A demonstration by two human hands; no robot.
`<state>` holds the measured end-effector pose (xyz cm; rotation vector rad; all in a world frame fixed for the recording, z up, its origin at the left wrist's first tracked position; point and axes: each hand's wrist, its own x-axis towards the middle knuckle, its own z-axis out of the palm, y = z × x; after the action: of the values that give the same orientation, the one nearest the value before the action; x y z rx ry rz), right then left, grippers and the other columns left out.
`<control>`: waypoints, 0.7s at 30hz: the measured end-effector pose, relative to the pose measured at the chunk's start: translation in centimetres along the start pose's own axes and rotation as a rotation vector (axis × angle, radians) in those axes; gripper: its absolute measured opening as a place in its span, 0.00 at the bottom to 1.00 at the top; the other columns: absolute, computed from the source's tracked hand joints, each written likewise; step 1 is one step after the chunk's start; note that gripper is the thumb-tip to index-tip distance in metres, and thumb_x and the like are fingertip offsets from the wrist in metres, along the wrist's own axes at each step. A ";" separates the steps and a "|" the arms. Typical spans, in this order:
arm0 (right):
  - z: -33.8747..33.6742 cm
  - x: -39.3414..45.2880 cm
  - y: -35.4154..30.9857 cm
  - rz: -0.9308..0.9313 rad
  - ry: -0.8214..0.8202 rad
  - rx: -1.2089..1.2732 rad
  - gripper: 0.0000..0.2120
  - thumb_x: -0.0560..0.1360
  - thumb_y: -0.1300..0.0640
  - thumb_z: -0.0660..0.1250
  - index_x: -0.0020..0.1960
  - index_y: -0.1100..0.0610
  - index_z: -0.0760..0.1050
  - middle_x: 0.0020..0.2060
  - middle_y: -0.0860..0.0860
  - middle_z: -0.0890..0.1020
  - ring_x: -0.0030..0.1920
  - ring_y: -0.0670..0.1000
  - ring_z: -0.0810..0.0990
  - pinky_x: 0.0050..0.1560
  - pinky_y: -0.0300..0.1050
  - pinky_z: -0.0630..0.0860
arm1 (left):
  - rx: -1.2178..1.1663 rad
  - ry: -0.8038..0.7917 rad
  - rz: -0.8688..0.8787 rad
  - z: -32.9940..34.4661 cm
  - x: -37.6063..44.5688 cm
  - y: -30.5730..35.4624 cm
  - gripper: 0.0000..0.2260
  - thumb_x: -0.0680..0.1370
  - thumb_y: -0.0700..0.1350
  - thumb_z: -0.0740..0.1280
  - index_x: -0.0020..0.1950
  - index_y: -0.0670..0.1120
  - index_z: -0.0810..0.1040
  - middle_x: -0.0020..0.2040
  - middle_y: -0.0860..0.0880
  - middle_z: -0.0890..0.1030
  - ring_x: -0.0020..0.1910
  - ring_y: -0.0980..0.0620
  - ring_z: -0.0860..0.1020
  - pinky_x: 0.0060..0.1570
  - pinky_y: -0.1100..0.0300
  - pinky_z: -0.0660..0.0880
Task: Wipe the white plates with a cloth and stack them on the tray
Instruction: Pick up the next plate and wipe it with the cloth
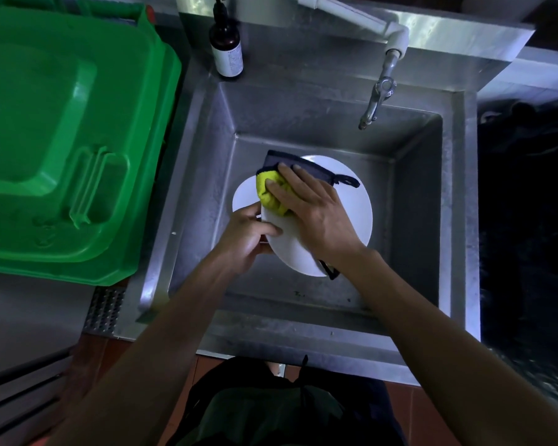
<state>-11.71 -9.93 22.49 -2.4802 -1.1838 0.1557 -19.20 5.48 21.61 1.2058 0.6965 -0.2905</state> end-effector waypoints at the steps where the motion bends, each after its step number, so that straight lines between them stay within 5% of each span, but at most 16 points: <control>1: -0.2 0.5 0.2 0.013 0.007 -0.005 0.31 0.77 0.62 0.59 0.79 0.49 0.63 0.80 0.52 0.60 0.80 0.57 0.57 0.73 0.55 0.62 | -0.005 -0.007 -0.005 0.0 0.0 0.0 0.18 0.74 0.27 0.64 0.58 0.43 0.82 0.57 0.38 0.83 0.54 0.38 0.82 0.45 0.44 0.82; 6: -0.7 2.5 1.5 0.116 0.070 -0.004 0.34 0.74 0.68 0.58 0.79 0.49 0.63 0.79 0.53 0.61 0.80 0.58 0.57 0.73 0.57 0.62 | -0.059 0.033 -0.021 0.1 0.1 0.2 0.19 0.72 0.27 0.66 0.56 0.47 0.84 0.55 0.42 0.84 0.52 0.40 0.83 0.41 0.48 0.82; 16: -0.1 2.3 4.0 0.367 0.087 -0.023 0.30 0.80 0.62 0.57 0.80 0.47 0.58 0.80 0.52 0.60 0.80 0.56 0.56 0.75 0.57 0.58 | -0.134 0.105 0.006 0.5 0.1 -0.2 0.25 0.63 0.36 0.69 0.59 0.48 0.83 0.53 0.45 0.86 0.50 0.43 0.84 0.40 0.49 0.81; 21: 0.6 1.0 4.8 0.462 0.065 -0.019 0.27 0.82 0.60 0.54 0.80 0.47 0.57 0.81 0.51 0.55 0.80 0.55 0.53 0.74 0.57 0.57 | -0.156 0.152 0.035 0.9 0.6 -0.3 0.20 0.64 0.36 0.69 0.51 0.52 0.86 0.51 0.45 0.87 0.46 0.45 0.85 0.39 0.49 0.82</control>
<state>-7.72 -11.72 20.12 -2.7124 -0.5724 0.1861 -18.59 4.67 21.17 1.0975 0.8139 -0.1136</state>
